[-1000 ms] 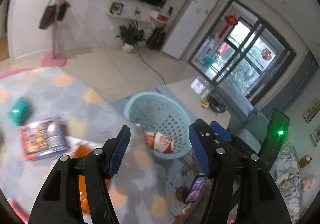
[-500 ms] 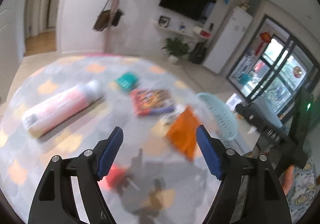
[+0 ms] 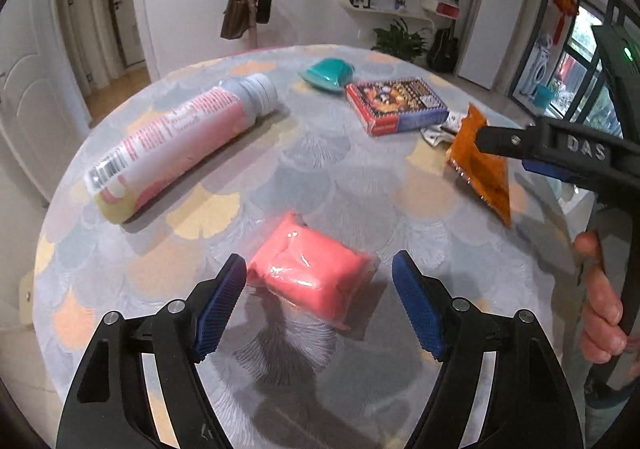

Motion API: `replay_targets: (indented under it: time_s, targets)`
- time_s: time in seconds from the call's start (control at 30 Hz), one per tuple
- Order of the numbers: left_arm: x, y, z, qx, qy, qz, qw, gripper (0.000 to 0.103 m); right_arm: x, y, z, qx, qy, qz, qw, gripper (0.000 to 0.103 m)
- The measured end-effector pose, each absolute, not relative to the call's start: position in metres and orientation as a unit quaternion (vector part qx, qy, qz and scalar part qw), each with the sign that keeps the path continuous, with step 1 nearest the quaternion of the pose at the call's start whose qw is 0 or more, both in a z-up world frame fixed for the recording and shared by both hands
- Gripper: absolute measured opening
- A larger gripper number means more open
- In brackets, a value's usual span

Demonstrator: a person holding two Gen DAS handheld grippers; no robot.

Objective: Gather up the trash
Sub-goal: 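Grasp the pink packet with the left tool while the right tool grasps the orange snack bag, then carry the packet and snack bag over the teal basket and open both tools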

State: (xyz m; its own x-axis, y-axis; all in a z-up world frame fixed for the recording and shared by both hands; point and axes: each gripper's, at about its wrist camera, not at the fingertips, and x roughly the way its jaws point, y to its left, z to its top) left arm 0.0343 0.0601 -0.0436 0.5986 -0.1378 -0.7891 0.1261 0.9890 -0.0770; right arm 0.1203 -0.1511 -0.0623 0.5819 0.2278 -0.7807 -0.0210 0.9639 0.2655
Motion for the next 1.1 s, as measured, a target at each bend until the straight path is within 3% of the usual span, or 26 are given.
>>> replay_targets:
  time_s: [0.23, 0.37, 0.43, 0.57, 0.7, 0.77, 0.9, 1.1]
  targets:
    - [0.036, 0.056, -0.057, 0.011, 0.442, -0.059, 0.895, 0.071, 0.134, -0.139, -0.081, 0.107, 0.474, 0.032, 0.873, 0.085]
    - [0.036, 0.055, -0.056, 0.022, 0.437, -0.050, 0.898, 0.059, 0.134, -0.133, -0.085, 0.090, 0.472, 0.028, 0.877, 0.085]
    - [0.036, 0.055, -0.055, 0.026, 0.435, -0.047, 0.899, 0.052, 0.133, -0.134, -0.085, 0.090, 0.469, 0.031, 0.878, 0.078]
    - [0.033, 0.058, -0.054, 0.026, 0.430, -0.047, 0.901, 0.043, 0.127, -0.137, -0.083, 0.084, 0.467, 0.046, 0.879, 0.046]
    - [0.035, 0.062, -0.053, 0.010, 0.425, -0.051, 0.904, 0.038, 0.124, -0.143, -0.082, 0.088, 0.464, 0.061, 0.880, 0.032]
    - [0.034, 0.063, -0.051, 0.004, 0.421, -0.053, 0.906, 0.024, 0.121, -0.144, -0.080, 0.086, 0.459, 0.065, 0.882, 0.024]
    - [0.031, 0.066, -0.044, -0.028, 0.414, -0.081, 0.906, 0.021, 0.111, -0.147, -0.070, 0.092, 0.444, 0.076, 0.888, 0.018]
    - [0.030, 0.062, -0.027, -0.057, 0.389, -0.120, 0.912, 0.021, 0.094, -0.158, -0.044, 0.096, 0.407, 0.078, 0.905, 0.018]
